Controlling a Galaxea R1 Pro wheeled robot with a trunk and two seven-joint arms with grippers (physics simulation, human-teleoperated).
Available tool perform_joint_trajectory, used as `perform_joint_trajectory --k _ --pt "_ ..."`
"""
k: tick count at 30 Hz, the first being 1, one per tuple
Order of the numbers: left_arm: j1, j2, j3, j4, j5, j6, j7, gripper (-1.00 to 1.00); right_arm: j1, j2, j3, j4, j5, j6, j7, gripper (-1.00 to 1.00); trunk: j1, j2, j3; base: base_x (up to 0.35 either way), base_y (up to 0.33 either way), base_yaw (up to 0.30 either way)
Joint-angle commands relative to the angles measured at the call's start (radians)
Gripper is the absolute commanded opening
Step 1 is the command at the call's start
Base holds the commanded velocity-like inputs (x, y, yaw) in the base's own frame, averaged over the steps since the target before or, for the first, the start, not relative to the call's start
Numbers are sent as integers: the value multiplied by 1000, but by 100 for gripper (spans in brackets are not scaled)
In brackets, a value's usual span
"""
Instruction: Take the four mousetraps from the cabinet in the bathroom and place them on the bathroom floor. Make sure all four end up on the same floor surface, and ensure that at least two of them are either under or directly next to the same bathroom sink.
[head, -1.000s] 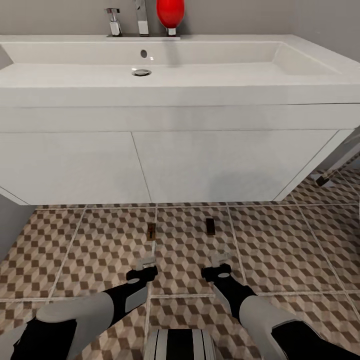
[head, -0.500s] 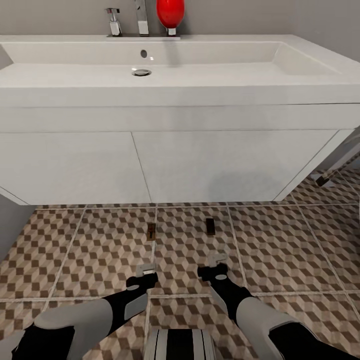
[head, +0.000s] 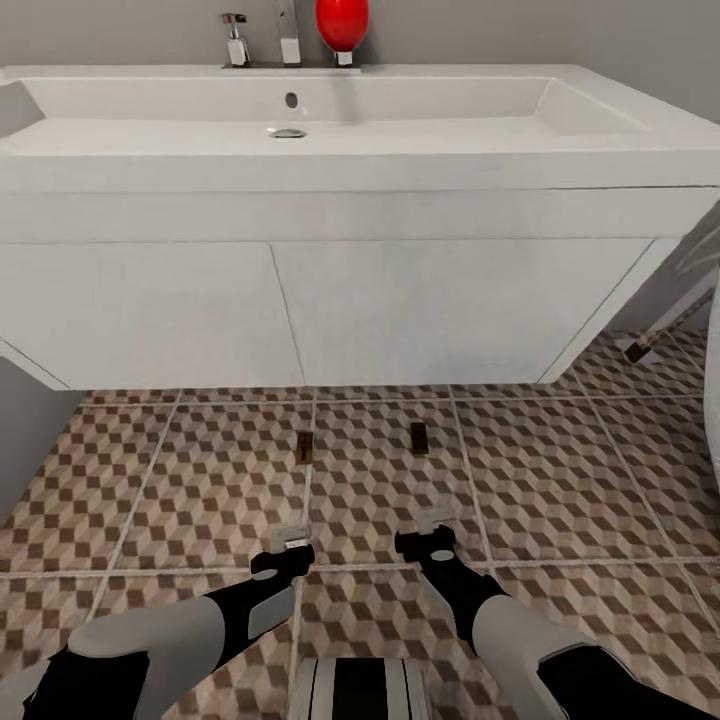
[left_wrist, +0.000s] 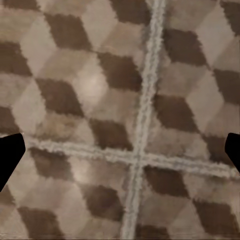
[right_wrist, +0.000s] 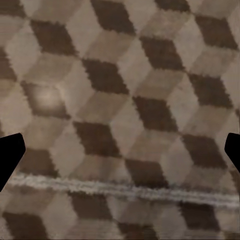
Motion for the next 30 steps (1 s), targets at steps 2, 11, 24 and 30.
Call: perform_joint_trajectory --k 2,11,24,30 --pt "0 0 0 1 0 0 0 100 0 0 0 0 -1 0 -1 100 0 0 0 -308 0 0" --pt "0 10 1 1 1 0 0 100 1 0 -1 1 -3 -1 -2 100 0 0 0 -325 0 0" --pt "0 13 0 1 1 -1 1 100 5 0 -1 1 -3 -3 -2 100 0 0 0 -331 0 0" --pt "0 14 0 1 2 -2 1 100 5 0 -1 1 -4 -3 -2 100 0 0 0 -183 0 0"
